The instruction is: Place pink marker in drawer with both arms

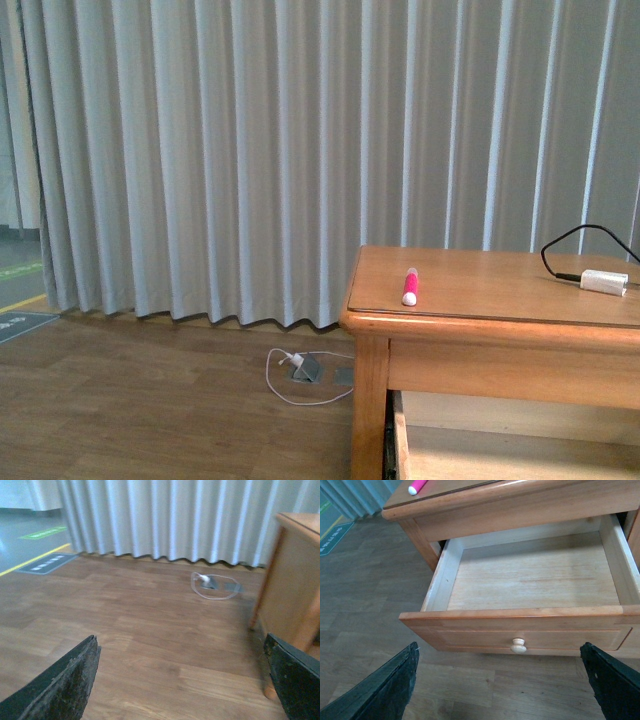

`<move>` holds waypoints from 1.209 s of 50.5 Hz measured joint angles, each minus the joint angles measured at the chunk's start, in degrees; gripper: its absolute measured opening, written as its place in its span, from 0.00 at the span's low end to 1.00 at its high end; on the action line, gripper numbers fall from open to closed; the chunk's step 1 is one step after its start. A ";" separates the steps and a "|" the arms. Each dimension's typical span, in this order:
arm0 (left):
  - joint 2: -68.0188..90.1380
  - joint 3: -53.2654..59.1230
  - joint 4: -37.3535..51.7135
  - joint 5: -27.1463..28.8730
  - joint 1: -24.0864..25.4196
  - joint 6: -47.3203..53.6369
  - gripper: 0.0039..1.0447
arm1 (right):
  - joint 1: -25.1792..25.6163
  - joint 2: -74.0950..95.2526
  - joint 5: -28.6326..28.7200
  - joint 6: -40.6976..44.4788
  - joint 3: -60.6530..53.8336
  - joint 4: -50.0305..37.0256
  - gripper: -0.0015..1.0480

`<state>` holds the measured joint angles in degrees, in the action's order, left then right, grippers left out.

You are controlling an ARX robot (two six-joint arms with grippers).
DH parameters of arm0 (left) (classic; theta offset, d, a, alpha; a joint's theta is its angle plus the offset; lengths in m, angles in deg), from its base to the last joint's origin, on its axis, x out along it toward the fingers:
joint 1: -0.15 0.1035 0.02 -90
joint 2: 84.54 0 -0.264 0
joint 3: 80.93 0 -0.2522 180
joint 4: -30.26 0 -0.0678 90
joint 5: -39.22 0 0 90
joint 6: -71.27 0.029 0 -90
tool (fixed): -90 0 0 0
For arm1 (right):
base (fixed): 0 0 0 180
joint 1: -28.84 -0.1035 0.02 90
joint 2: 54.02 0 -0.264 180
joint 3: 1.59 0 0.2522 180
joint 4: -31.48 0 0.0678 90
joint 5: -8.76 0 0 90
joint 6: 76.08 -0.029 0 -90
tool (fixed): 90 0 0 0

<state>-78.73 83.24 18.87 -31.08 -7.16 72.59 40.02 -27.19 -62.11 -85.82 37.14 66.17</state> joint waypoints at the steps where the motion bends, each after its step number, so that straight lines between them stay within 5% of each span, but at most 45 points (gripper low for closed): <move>1: 1.44 -0.37 -0.17 0.57 -0.66 -0.07 0.95 | 0.00 0.00 0.00 0.00 0.00 0.00 0.92; 9: 13.16 -8.35 4.76 -0.68 -3.74 0.39 0.95 | 0.00 0.00 0.00 0.00 0.00 -0.02 0.92; 29: 53.86 -35.26 15.32 -10.71 -2.67 0.46 0.95 | 0.00 0.00 0.02 0.00 0.00 -0.04 0.92; 61: 106.95 -88.70 10.27 -15.28 -18.99 0.04 0.95 | 0.00 0.00 0.00 0.00 0.00 -0.04 0.92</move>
<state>28.21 -5.46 29.15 -46.36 -26.15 72.64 40.02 -27.19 -62.11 -85.82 37.14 66.12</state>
